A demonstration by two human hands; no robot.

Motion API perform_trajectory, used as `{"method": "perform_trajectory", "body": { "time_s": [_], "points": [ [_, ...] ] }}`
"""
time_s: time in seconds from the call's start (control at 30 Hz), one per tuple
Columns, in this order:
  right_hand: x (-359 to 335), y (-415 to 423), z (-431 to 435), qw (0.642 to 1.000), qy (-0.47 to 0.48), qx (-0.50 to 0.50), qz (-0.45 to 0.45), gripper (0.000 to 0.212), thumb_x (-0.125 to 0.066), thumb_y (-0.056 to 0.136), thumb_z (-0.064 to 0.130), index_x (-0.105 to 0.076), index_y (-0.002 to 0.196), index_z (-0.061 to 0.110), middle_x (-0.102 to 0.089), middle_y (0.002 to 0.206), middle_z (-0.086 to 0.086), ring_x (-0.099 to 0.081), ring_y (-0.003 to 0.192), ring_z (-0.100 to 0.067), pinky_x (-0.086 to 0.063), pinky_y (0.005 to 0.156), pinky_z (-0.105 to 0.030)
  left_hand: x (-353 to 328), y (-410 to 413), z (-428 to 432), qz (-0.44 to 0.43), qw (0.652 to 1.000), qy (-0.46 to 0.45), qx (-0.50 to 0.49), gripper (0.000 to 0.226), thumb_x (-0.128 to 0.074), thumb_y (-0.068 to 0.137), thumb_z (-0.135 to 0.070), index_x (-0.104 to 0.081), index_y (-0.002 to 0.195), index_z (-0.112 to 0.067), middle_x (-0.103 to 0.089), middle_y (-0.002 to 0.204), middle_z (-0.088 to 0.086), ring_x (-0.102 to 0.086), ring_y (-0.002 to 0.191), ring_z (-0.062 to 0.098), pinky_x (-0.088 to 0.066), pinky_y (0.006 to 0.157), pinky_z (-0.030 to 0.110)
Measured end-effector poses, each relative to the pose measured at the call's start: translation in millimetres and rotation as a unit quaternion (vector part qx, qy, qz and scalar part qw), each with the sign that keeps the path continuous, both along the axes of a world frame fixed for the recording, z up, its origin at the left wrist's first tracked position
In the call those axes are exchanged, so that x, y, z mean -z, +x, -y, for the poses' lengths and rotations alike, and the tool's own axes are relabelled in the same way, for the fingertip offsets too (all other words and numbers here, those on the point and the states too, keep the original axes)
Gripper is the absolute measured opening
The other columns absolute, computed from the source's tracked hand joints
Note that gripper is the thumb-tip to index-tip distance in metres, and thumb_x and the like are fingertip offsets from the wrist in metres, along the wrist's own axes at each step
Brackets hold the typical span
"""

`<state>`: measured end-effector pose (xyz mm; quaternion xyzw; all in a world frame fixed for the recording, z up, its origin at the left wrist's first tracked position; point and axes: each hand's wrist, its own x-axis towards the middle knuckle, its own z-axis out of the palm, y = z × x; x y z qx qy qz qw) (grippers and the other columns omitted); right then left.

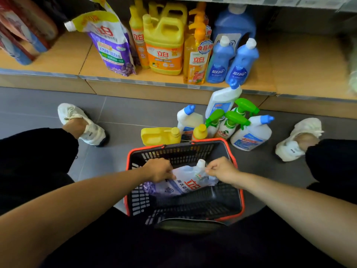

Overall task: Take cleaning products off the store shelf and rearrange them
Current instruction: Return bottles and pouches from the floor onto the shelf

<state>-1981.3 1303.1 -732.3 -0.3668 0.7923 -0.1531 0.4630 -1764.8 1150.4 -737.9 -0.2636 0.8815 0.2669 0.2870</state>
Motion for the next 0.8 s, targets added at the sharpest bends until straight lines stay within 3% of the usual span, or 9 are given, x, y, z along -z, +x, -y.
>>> {"method": "perform_trajectory", "body": {
  "time_s": [0.1,0.23,0.33,0.4,0.47,0.53,0.63,0.73,0.8],
  "points": [
    [-4,-7,8,0.995,-0.028,-0.059,-0.081,0.005,-0.068,0.084,0.01,-0.073,0.084,0.01,-0.073,0.082,-0.004,-0.068,0.083,-0.022,-0.053,0.076,-0.04,7,-2,-2,-0.053,0.998,-0.01,0.01,0.03,-0.055,0.1,-0.044,-0.07,0.093,-0.019,-0.073,0.1,0.006,-0.066,0.096,0.03,-0.045,0.07,0.035],
    [-14,-31,24,0.947,-0.19,-0.027,-0.258,0.036,-0.07,0.075,0.004,-0.072,0.109,0.015,-0.07,0.107,-0.003,-0.061,0.104,-0.027,-0.047,0.084,-0.033,-14,7,14,-0.238,0.968,-0.08,-0.008,0.015,-0.062,0.095,-0.024,-0.073,0.103,-0.018,-0.073,0.103,0.001,-0.068,0.096,0.026,-0.054,0.074,0.04],
    [-9,-45,29,0.962,-0.12,-0.064,-0.236,0.051,-0.075,0.084,0.018,-0.061,0.134,0.014,-0.058,0.137,-0.006,-0.052,0.126,-0.03,-0.044,0.101,-0.039,-26,16,35,-0.315,0.92,-0.21,-0.1,0.022,-0.075,0.087,-0.02,-0.072,0.108,-0.015,-0.068,0.1,0.004,-0.065,0.094,0.03,-0.056,0.067,0.04],
    [-4,-49,29,0.974,-0.081,-0.091,-0.189,0.058,-0.072,0.09,0.018,-0.053,0.144,0.018,-0.051,0.148,-0.006,-0.048,0.134,-0.03,-0.041,0.107,-0.039,-28,17,52,-0.309,0.908,-0.252,-0.127,0.032,-0.078,0.084,-0.021,-0.07,0.114,-0.01,-0.064,0.103,0.01,-0.061,0.096,0.034,-0.054,0.075,0.043],
    [-4,-54,30,0.975,-0.093,-0.089,-0.182,0.044,-0.068,0.092,0.014,-0.061,0.135,0.02,-0.06,0.135,-0.007,-0.056,0.124,-0.031,-0.046,0.094,-0.037,-27,12,69,-0.257,0.924,-0.249,-0.134,0.041,-0.077,0.087,-0.03,-0.067,0.122,-0.01,-0.064,0.111,0.013,-0.059,0.101,0.037,-0.049,0.085,0.046],
    [-9,-60,31,0.97,-0.088,-0.085,-0.21,0.021,-0.064,0.095,0.013,-0.072,0.112,0.022,-0.071,0.11,-0.006,-0.064,0.106,-0.033,-0.046,0.076,-0.036,-27,3,83,-0.185,0.953,-0.191,-0.142,0.046,-0.069,0.093,-0.042,-0.065,0.13,-0.016,-0.065,0.123,0.01,-0.059,0.112,0.036,-0.047,0.094,0.045],
    [-21,-65,32,0.965,0.004,-0.098,-0.243,0.016,-0.062,0.094,0.015,-0.075,0.099,0.023,-0.073,0.099,-0.003,-0.066,0.101,-0.033,-0.053,0.078,-0.039,-25,-6,99,-0.143,0.972,-0.11,-0.147,0.044,-0.064,0.093,-0.053,-0.066,0.129,-0.028,-0.066,0.125,0.006,-0.061,0.117,0.03,-0.048,0.097,0.041],
    [-32,-61,43,0.957,0.052,-0.105,-0.266,0.017,-0.063,0.085,0.015,-0.074,0.094,0.023,-0.07,0.094,-0.001,-0.068,0.099,-0.031,-0.053,0.075,-0.037,-27,-11,115,-0.092,0.98,-0.097,-0.147,0.039,-0.061,0.09,-0.063,-0.067,0.104,-0.027,-0.071,0.111,0.007,-0.065,0.106,0.033,-0.051,0.083,0.04],
    [-39,-55,57,0.965,-0.028,-0.093,-0.244,0.025,-0.069,0.082,0.017,-0.072,0.106,0.026,-0.069,0.094,0.003,-0.068,0.098,-0.028,-0.051,0.073,-0.034,-28,-12,121,-0.083,0.982,-0.075,-0.152,0.038,-0.063,0.089,-0.063,-0.055,0.078,-0.027,-0.068,0.092,0.009,-0.064,0.092,0.035,-0.044,0.071,0.038]
  ]
}}
